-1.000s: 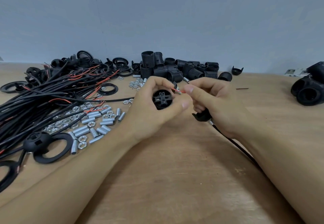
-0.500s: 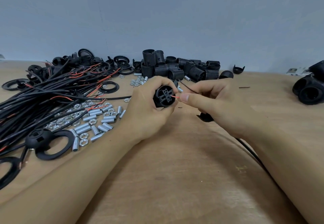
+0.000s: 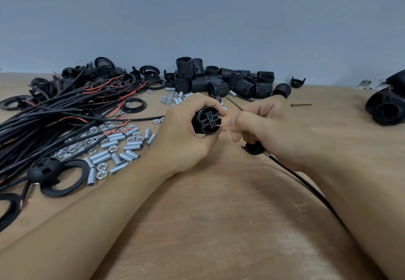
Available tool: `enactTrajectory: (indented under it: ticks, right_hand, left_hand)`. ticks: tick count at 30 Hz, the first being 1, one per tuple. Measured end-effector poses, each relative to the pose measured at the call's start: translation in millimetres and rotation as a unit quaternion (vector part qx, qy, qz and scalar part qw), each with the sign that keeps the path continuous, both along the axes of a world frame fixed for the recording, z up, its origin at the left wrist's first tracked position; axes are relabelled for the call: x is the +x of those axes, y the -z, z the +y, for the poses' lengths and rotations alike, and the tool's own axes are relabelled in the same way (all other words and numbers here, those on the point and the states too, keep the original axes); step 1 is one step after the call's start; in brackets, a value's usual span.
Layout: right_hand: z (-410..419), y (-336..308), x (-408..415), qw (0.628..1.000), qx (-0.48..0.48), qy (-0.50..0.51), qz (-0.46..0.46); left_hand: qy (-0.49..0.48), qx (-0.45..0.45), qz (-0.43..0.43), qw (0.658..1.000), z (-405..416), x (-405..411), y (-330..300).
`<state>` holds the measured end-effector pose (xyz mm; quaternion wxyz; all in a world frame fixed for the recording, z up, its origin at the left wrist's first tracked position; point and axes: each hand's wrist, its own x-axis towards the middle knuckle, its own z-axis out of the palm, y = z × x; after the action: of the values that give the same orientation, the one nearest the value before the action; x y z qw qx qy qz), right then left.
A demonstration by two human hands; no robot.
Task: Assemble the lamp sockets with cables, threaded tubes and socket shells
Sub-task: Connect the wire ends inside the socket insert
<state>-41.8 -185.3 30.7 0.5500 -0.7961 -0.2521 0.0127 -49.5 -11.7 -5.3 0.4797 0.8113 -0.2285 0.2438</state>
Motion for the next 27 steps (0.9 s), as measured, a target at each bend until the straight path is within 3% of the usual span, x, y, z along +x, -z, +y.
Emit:
enactTrajectory:
  ticks: [10, 16, 27]
  right_hand:
    - [3.5, 3.0, 0.9, 0.999, 0.0, 0.034, -0.003]
    - [3.3, 2.8, -2.3, 0.999, -0.027, -0.018, -0.014]
    - [4.1, 4.5, -5.4, 0.991, -0.075, -0.045, -0.1]
  left_hand:
    - [0.001, 0.013, -0.003, 1.0, -0.7, 1.3, 0.8]
    - [0.014, 0.04, 0.005, 0.999, -1.5, -1.4, -0.6]
    - [0.019, -0.032, 0.123, 0.992, -8.7, -2.5, 1.4]
